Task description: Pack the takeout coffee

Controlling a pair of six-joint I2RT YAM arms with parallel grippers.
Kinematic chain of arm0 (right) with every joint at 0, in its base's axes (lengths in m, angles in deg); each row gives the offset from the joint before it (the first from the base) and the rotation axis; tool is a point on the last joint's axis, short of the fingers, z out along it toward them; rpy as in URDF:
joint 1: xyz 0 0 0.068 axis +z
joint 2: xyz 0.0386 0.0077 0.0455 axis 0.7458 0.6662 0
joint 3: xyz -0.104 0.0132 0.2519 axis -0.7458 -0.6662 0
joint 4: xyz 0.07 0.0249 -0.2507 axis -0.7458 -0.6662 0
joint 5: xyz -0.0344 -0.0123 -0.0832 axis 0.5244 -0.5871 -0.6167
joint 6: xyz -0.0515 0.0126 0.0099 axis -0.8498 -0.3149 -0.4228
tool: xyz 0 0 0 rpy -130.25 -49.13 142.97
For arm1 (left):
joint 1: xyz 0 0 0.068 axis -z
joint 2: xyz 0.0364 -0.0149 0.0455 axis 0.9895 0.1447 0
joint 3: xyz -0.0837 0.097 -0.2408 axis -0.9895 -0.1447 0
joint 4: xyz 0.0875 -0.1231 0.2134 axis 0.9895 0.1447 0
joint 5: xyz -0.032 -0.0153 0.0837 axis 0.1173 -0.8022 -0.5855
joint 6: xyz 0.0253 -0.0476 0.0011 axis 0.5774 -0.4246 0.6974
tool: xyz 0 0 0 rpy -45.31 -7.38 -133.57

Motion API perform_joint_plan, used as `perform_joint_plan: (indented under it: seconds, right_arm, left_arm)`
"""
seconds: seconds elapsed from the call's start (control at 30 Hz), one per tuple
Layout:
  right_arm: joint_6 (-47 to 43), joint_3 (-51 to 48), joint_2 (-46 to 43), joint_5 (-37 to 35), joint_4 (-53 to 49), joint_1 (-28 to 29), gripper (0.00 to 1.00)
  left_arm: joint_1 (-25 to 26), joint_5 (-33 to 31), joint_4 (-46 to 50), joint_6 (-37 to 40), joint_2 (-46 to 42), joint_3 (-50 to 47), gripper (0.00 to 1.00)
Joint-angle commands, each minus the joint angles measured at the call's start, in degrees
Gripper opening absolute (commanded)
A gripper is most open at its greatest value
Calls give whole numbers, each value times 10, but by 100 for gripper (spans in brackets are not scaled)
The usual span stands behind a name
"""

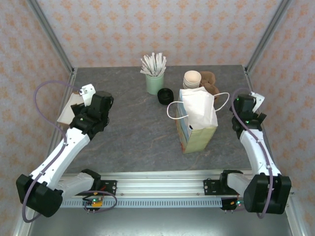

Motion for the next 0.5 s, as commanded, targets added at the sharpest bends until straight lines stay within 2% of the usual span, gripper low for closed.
perform_joint_plan:
  seconds: [0.0, 0.07, 0.17, 0.3, 0.47]
  right_arm:
    - [-17, -52, 7, 9, 170, -2, 99]
    - [-11, -81, 22, 28, 218, -1, 99]
    - [-4, -116, 39, 50, 279, -1, 99]
    - [3, -170, 53, 82, 385, -1, 99]
    - [18, -202, 74, 128, 449, -1, 99]
  left_arm:
    - [-40, -23, -146, 79, -13, -74, 100]
    - [-73, 30, -233, 95, -21, -138, 100]
    - [-101, 67, -315, 102, -21, -202, 100]
    - [-102, 117, -382, 91, 12, -238, 100]
    - [-102, 123, -500, 97, 67, -300, 100]
